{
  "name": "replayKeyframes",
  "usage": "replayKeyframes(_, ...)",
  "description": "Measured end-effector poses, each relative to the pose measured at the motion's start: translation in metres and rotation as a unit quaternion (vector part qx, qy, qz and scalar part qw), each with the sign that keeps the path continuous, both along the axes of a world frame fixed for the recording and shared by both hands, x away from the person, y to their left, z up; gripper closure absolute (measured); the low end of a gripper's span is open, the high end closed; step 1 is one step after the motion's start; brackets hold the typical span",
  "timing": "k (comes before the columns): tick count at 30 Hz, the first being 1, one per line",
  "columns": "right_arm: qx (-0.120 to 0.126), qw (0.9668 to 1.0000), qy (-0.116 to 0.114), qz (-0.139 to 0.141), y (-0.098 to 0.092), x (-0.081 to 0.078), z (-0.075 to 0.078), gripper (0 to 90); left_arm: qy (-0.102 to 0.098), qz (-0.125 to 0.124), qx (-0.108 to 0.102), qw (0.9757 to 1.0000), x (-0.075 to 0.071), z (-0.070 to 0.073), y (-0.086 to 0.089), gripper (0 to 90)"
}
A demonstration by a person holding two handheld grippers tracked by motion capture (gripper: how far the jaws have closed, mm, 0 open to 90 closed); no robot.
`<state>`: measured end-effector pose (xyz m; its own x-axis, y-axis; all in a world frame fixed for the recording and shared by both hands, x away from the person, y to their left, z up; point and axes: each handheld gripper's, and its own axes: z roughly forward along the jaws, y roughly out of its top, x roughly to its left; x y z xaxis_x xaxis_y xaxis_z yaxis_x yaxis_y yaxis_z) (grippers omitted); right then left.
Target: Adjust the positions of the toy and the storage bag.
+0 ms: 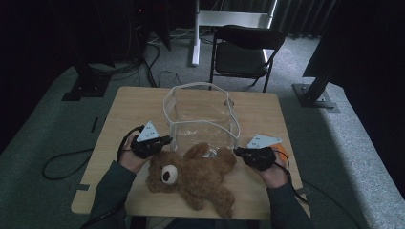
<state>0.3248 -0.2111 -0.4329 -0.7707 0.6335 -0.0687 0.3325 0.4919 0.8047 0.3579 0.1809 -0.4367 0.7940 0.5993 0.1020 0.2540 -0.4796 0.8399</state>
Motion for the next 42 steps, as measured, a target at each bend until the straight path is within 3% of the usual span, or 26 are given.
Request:
replayKeyframes(7, -0.007, 1.0, 0.001, 0.005, 0.0, -0.007, 0.001, 84.8, -0.002, -0.01, 0.002, 0.9999, -0.011, 0.0, 0.001, 87.8)
replayKeyframes(15, 0.003, 1.0, 0.005, 0.008, -0.003, -0.001, 0.0, 83.2, 0.008, -0.007, -0.008, 0.9999, -0.007, -0.002, 0.002, 83.4)
replayKeyframes(17, 0.0, 1.0, 0.002, 0.006, -0.003, -0.001, 0.0, 79.2, 0.01, -0.003, -0.01, 0.9999, -0.006, -0.002, 0.003, 78.5)
replayKeyframes(19, -0.003, 1.0, -0.004, 0.003, -0.003, -0.002, 0.0, 69.6, 0.011, 0.002, -0.014, 0.9998, -0.005, -0.002, 0.006, 70.9)
replayKeyframes(25, 0.01, 0.9998, -0.019, -0.005, -0.01, -0.006, 0.009, 57.3, 0.01, 0.016, -0.022, 0.9996, -0.005, -0.001, 0.016, 62.5)
replayKeyframes(30, 0.023, 0.9994, -0.024, -0.007, -0.016, -0.013, 0.019, 52.0, 0.004, 0.043, -0.041, 0.9982, -0.005, -0.001, 0.032, 60.2)
replayKeyframes(35, 0.027, 0.9988, -0.04, 0.0, -0.017, -0.018, 0.028, 45.9, -0.001, 0.082, -0.043, 0.9957, -0.001, -0.001, 0.049, 57.5)
replayKeyframes(42, 0.031, 0.9978, -0.058, 0.013, -0.012, -0.022, 0.037, 39.9, 0.014, 0.152, -0.029, 0.9878, 0.01, -0.02, 0.072, 53.8)
